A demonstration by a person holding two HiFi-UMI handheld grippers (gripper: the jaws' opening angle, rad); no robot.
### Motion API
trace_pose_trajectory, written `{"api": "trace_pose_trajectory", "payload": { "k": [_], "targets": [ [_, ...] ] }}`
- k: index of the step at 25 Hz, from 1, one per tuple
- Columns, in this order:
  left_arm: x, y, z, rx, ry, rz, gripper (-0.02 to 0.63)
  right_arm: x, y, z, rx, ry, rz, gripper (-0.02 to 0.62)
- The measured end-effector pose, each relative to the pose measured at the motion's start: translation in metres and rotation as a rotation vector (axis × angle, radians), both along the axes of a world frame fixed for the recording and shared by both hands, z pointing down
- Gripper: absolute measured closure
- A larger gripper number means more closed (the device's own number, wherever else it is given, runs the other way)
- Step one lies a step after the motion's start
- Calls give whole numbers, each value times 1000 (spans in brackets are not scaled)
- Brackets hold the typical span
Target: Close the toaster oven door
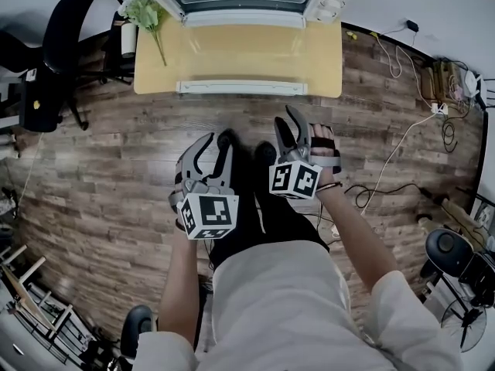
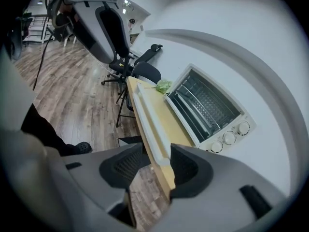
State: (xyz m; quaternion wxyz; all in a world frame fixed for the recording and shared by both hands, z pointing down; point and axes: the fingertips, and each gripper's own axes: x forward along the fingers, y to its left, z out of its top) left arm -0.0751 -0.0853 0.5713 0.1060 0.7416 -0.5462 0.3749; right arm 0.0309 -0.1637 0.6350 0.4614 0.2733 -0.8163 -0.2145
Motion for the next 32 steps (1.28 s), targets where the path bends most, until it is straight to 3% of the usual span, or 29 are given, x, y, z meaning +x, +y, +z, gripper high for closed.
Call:
{"api": "trace_pose_trajectory", "payload": {
  "k": [17,32],
  "targets": [
    [-2,-18,33,-9,13,27,466,-5,-22,54,121,138,-59,419],
    [-7,-10,50,-36,12,9,466,-13,-37,67,251,170,-76,442]
  ]
}}
